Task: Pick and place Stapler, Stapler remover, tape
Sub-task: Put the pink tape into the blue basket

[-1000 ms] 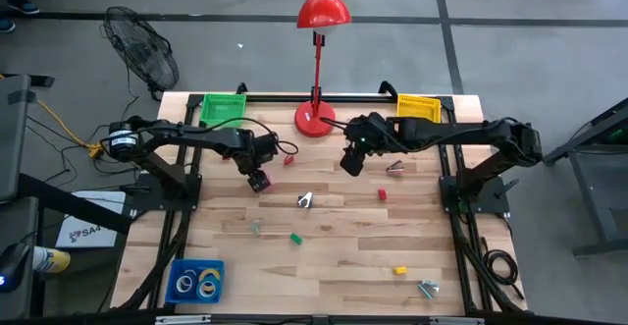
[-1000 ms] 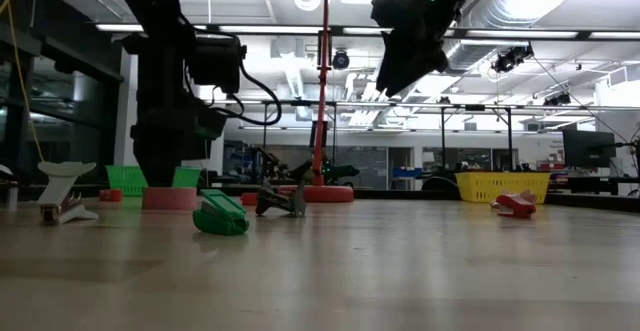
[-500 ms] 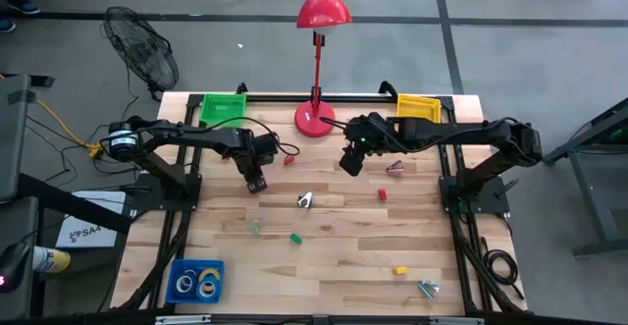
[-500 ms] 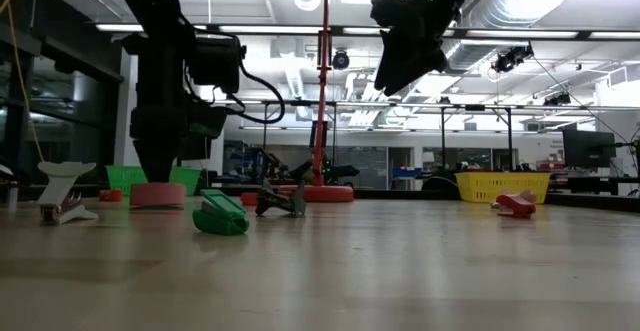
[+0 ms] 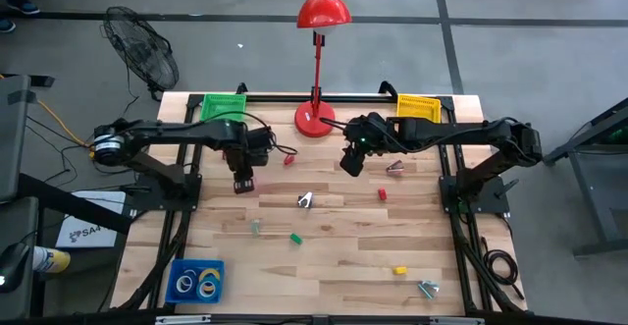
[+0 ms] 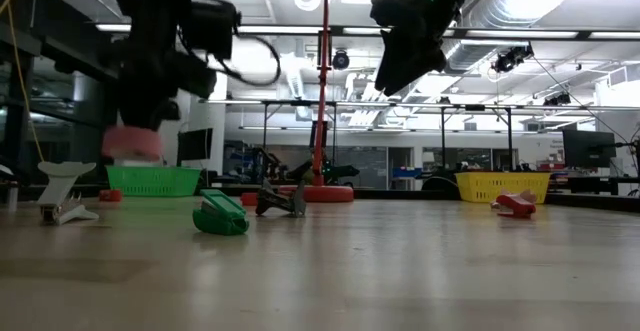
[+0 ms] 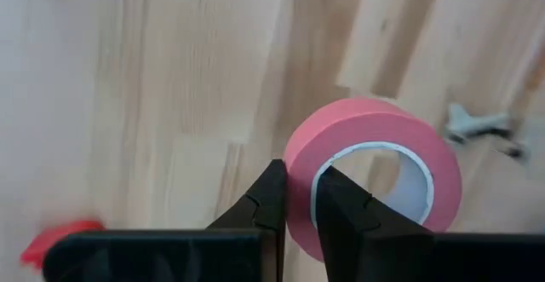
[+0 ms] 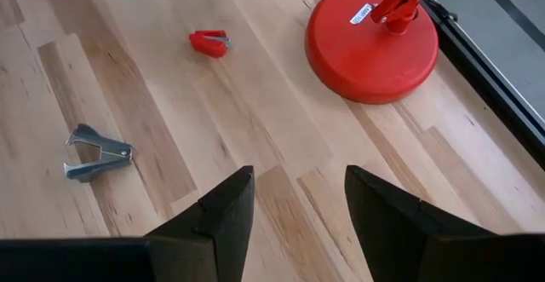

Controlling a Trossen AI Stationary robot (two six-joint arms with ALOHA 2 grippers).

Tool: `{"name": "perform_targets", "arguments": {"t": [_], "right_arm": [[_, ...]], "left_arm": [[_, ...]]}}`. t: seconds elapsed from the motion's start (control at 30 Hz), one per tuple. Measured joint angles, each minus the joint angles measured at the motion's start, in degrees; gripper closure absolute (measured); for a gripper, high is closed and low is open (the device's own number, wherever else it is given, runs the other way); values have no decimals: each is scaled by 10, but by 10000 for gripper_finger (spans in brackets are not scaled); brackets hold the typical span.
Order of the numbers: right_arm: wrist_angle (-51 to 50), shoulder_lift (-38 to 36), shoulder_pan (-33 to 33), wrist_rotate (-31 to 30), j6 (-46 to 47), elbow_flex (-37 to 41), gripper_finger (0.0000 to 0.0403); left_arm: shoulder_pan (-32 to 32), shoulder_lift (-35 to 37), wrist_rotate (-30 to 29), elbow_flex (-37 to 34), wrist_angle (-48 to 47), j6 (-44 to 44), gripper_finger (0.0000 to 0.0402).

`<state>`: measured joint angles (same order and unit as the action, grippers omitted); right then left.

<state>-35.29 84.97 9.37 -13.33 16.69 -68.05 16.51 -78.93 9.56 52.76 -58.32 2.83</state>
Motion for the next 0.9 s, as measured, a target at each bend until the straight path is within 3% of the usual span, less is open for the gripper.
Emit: {"name": "perform_targets", "arguments": {"t": [0.23, 0.5, 0.9], "right_arm": [[0, 0, 0, 0, -2, 0, 226], [4, 0, 0, 0, -4, 0, 226], [6, 0, 0, 23, -16, 0, 226]], "left_arm": [[-41, 73, -12, 22, -76, -29, 364], [-135, 143, -16, 22, -97, -151, 363], [-315, 159, -10, 21, -112, -325, 362]]}}
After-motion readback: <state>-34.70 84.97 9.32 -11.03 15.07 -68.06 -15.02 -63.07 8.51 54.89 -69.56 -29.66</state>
